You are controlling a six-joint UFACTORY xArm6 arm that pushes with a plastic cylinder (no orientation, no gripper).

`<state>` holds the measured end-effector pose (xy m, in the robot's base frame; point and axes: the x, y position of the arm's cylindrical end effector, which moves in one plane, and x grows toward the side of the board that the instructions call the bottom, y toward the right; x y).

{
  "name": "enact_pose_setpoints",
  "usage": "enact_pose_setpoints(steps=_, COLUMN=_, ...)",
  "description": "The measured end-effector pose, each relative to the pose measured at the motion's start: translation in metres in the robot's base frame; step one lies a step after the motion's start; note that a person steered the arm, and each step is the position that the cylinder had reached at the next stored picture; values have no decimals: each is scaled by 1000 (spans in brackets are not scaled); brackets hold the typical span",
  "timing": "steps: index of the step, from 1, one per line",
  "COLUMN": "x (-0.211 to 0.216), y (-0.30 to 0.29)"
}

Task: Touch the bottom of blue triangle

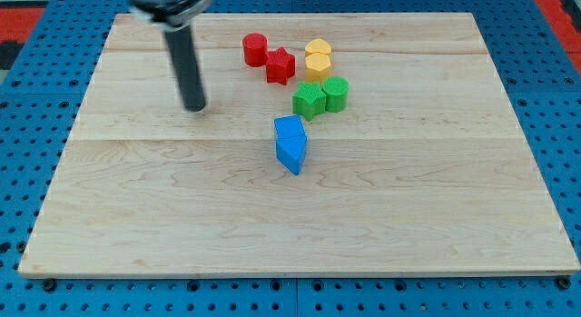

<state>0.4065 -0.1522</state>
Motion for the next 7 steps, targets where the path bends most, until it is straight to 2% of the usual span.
enact_pose_setpoints(steps=1, x=37, y=-22)
enact_pose_setpoints(steps=4, x=40, y=-35)
enact_pose_setpoints(steps=5, x=59, y=-9)
enact_pose_setpoints(steps=7, x=81, y=148)
